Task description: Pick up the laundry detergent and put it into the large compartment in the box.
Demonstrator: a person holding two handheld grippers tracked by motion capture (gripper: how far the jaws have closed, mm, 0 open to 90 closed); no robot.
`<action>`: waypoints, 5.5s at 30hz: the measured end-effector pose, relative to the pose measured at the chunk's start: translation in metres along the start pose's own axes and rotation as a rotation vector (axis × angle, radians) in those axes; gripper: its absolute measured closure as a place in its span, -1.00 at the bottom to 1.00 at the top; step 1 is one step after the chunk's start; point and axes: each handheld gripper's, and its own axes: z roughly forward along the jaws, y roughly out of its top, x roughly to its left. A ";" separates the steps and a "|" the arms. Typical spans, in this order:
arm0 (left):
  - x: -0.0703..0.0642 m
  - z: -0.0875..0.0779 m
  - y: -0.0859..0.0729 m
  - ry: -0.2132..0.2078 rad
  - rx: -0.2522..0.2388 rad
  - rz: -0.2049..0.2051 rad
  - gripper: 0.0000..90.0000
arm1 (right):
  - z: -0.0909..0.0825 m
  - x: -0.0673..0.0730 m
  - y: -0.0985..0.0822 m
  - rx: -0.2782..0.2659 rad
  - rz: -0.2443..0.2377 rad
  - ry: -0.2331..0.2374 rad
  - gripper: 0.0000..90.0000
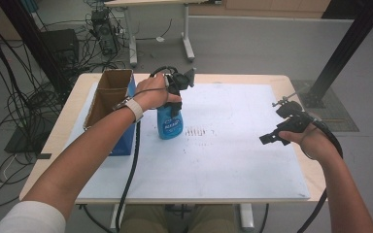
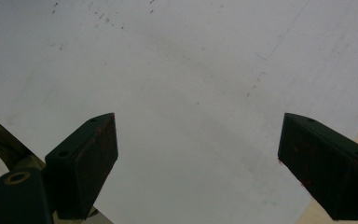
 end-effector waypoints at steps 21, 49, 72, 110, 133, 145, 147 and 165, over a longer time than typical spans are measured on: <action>0.000 0.000 -0.001 0.001 -0.004 0.000 -0.17 | 0.003 -0.001 -0.001 0.001 0.000 0.003 -0.73; 0.000 0.000 -0.001 0.001 -0.005 -0.001 -0.17 | 0.003 -0.002 0.000 0.003 0.000 0.004 -0.73; 0.002 -0.001 0.000 -0.007 0.000 -0.014 -0.16 | 0.001 -0.002 -0.003 -0.001 0.005 0.000 -0.73; -0.005 -0.051 -0.018 -0.014 -0.006 -0.163 -0.16 | -0.009 0.010 0.002 -0.019 -0.022 -0.009 -0.73; -0.017 -0.100 -0.038 -0.004 -0.014 -0.271 -0.16 | -0.021 0.022 0.001 -0.038 -0.059 -0.013 -0.73; -0.026 -0.125 -0.047 0.007 -0.018 -0.318 -0.16 | -0.028 0.031 0.002 -0.065 -0.086 -0.017 -0.73; -0.026 -0.129 -0.048 0.005 -0.017 -0.322 -0.16 | -0.028 0.032 0.002 -0.069 -0.090 -0.017 -0.73; -0.031 -0.153 -0.059 -0.004 -0.031 -0.383 -0.17 | -0.028 0.033 0.005 -0.084 -0.119 -0.005 -0.73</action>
